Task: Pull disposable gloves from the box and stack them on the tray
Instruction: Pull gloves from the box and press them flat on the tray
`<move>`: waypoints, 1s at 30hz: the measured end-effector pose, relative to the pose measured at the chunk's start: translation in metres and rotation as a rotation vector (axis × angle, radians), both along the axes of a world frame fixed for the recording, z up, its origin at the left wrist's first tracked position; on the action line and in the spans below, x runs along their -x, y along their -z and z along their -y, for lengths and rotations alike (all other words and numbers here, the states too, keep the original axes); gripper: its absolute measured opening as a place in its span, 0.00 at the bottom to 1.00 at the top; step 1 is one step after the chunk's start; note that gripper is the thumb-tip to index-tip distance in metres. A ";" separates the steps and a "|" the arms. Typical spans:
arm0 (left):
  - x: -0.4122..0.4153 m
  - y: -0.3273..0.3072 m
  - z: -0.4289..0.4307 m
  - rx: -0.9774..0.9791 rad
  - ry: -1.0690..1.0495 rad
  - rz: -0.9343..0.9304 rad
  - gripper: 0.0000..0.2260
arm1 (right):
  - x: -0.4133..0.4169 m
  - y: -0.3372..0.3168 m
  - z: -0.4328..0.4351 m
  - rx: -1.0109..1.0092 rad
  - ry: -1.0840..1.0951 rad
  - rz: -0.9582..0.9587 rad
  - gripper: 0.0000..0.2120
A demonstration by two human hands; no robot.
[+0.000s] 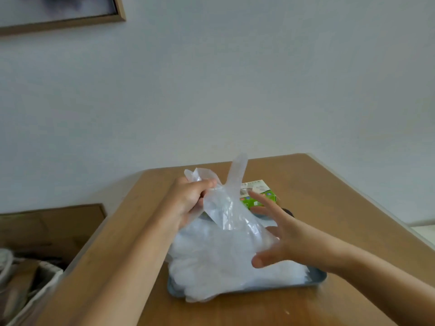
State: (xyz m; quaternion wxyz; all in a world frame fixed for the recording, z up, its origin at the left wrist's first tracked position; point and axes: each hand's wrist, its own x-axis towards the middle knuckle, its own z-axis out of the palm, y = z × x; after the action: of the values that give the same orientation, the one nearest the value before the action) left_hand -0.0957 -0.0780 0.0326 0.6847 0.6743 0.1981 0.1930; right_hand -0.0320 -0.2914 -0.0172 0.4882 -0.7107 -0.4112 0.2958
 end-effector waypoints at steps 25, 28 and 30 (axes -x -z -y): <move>0.029 0.039 0.026 -1.197 -0.069 0.070 0.08 | -0.008 0.022 0.001 0.340 0.473 0.249 0.13; 0.023 0.052 0.050 -1.241 0.310 -0.025 0.10 | -0.010 0.022 0.002 0.339 0.484 0.221 0.17; 0.017 0.068 0.052 -1.275 0.415 -0.120 0.13 | -0.011 0.021 0.001 0.344 0.491 0.204 0.22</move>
State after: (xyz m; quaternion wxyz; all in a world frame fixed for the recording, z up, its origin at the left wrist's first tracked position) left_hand -0.1124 -0.1302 -0.0358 0.1635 0.9803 -0.0503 0.0988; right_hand -0.0214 -0.2922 -0.0383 0.3740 -0.8869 -0.2181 0.1613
